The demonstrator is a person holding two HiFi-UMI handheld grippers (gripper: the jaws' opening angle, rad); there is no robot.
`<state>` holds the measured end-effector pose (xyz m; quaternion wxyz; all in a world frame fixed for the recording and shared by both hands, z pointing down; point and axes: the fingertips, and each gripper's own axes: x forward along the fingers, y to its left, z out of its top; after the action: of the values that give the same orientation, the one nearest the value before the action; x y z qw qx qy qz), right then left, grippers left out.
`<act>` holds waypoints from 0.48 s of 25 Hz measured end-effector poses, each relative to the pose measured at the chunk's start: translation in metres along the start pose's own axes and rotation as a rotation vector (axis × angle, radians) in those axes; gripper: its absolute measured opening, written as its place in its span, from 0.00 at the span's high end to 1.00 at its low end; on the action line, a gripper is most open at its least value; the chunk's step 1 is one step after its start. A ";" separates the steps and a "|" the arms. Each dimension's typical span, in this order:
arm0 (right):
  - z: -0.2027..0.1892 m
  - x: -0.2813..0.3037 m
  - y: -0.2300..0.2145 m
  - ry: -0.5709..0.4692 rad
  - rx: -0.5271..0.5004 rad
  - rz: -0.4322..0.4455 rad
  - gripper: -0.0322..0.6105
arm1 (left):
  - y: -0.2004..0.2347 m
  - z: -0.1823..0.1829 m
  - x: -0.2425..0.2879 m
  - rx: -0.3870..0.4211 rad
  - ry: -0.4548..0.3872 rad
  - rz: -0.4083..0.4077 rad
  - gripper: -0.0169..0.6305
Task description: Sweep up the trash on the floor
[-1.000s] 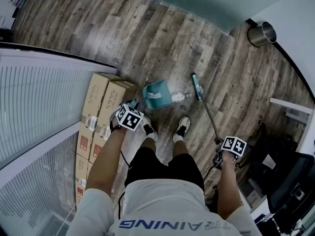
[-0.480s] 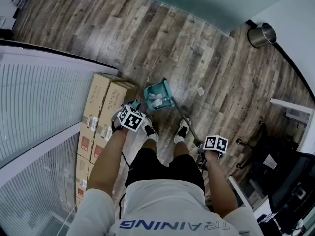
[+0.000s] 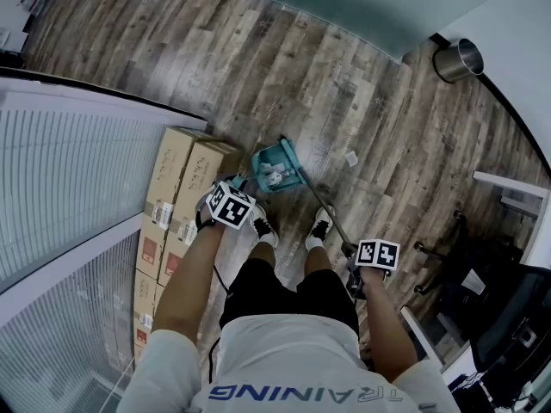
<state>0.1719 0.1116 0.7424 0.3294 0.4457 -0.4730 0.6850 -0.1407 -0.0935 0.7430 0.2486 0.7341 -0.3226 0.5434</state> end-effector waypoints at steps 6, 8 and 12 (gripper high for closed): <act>0.030 -0.040 -0.049 -0.151 0.083 -0.029 0.79 | 0.000 -0.003 0.000 0.001 -0.002 0.000 0.84; 0.046 -0.053 -0.069 -0.200 0.115 -0.057 0.79 | 0.000 -0.003 -0.001 0.001 -0.001 0.002 0.84; 0.075 -0.070 -0.114 -0.282 0.181 -0.144 0.79 | 0.000 -0.002 0.000 0.000 0.001 0.002 0.84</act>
<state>0.3211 0.0772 0.7300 0.2665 0.5976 -0.4179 0.6302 -0.1421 -0.0917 0.7432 0.2482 0.7334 -0.3232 0.5441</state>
